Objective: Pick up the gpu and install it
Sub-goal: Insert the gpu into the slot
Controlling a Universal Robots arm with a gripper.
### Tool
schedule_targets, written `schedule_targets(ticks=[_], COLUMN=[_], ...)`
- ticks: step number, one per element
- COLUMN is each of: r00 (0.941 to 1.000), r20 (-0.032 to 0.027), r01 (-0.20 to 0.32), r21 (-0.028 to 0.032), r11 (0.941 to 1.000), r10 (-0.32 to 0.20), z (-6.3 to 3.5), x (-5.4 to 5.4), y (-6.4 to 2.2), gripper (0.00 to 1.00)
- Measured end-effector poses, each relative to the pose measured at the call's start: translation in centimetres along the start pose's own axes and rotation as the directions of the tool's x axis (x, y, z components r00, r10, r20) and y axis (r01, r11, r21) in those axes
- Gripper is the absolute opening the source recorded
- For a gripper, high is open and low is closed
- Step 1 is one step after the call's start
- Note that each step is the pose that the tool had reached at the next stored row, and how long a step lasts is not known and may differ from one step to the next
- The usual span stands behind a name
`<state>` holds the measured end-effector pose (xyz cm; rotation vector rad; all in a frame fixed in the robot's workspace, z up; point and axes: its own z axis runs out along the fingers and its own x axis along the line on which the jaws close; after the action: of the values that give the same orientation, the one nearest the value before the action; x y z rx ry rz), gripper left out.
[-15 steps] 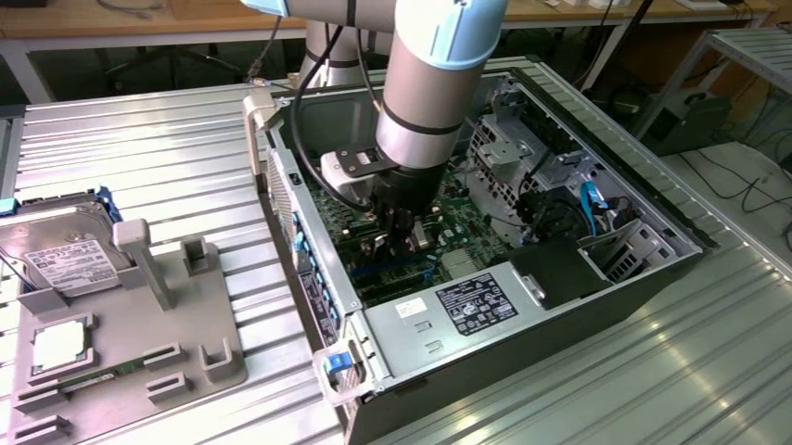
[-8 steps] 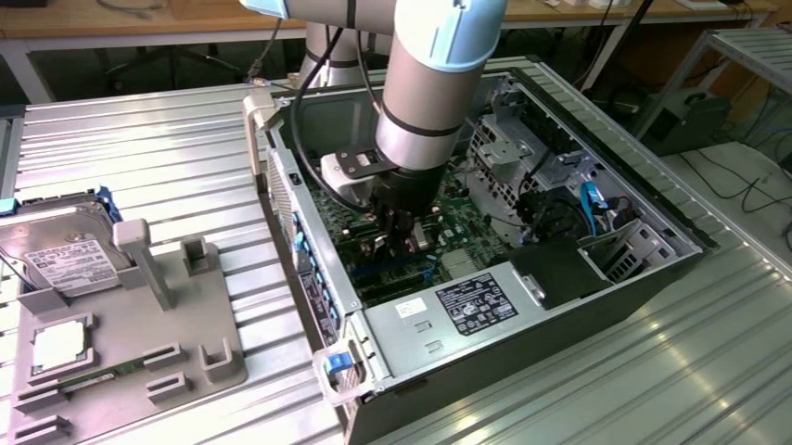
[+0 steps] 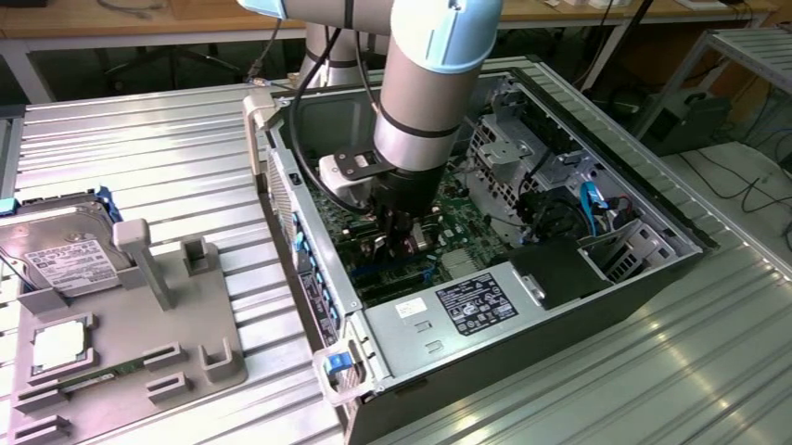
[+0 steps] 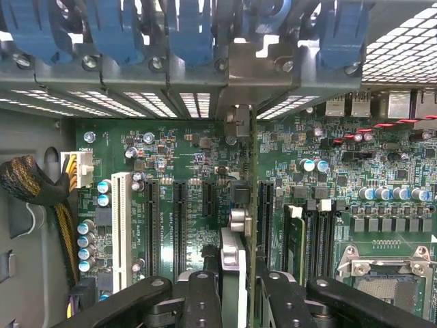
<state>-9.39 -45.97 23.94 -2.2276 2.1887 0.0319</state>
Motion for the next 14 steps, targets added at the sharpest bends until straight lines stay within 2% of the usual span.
schedule_targets(ticks=[4,6,14], r00=[1.0000,1.0000,1.0000], r20=[-0.0003,-0.0007,-0.0005], r01=[0.000,0.000,0.000], r21=[0.0006,0.0006,0.0007], r11=[1.0000,1.0000,1.0000], r10=[0.000,0.000,0.000], z=[0.00,0.45,0.46], x=[-0.01,0.00,0.00], y=[0.00,0.00,0.00], gripper=[0.28,0.28,0.28])
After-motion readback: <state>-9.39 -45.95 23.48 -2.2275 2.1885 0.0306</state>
